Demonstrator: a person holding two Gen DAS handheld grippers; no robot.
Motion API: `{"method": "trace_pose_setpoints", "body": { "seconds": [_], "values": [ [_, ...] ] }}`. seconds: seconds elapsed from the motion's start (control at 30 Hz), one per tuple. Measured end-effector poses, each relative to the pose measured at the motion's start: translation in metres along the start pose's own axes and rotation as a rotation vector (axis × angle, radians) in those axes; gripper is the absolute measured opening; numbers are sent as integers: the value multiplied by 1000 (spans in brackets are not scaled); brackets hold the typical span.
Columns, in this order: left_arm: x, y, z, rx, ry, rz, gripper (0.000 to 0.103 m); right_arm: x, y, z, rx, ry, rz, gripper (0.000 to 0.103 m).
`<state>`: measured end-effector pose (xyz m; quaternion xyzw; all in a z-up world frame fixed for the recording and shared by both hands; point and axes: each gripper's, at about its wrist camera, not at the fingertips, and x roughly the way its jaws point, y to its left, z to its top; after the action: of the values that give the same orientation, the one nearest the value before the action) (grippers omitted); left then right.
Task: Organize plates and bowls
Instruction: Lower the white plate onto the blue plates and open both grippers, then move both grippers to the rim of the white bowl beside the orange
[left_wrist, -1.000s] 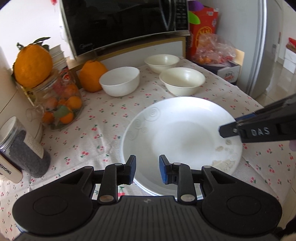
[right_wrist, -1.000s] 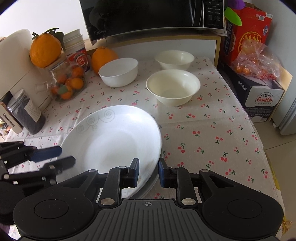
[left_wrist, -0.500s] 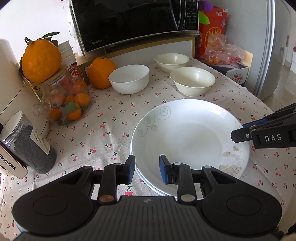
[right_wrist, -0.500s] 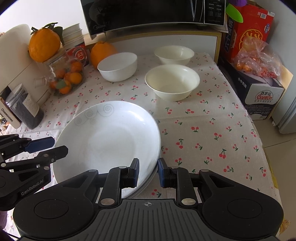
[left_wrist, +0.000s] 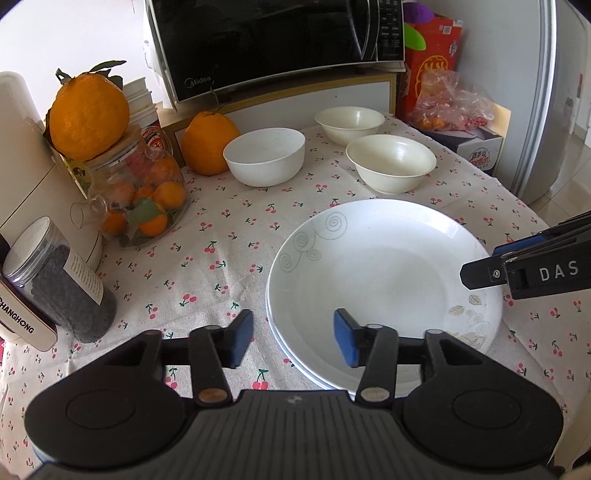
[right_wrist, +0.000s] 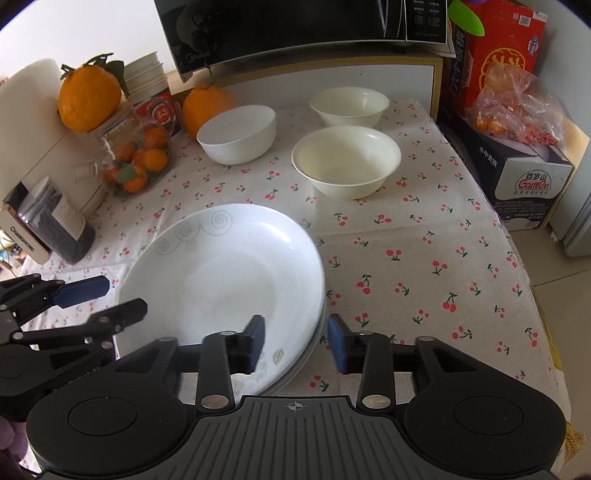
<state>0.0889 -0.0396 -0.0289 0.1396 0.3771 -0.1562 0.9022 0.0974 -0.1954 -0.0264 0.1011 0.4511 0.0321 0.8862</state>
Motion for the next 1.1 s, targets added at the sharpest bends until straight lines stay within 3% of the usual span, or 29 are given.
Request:
{"method": "trace_pose_setpoints", "body": {
  "seconds": [0.17, 0.23, 0.33, 0.47, 0.73, 0.9, 1.1],
  "values": [
    [0, 3, 2, -33, 2, 15, 69, -4, -3, 6, 23, -8, 16, 56],
    [0, 5, 3, -57, 5, 27, 76, -7, -5, 10, 34, -15, 24, 68],
    [0, 9, 8, -103, 14, 45, 89, -13, -6, 19, 38, -39, 24, 77],
    [2, 15, 21, -159, 9, 79, 102, -17, -6, 36, 51, -68, 32, 85],
    [15, 39, 52, -317, 38, 67, 102, -8, -4, 79, 27, -119, 44, 89],
    [31, 46, 74, -317, 12, 102, 102, 10, -7, 108, 47, -127, 73, 89],
    [64, 58, 90, -294, -36, 76, 102, 43, -14, 143, 104, -124, 146, 89]
  ]
}}
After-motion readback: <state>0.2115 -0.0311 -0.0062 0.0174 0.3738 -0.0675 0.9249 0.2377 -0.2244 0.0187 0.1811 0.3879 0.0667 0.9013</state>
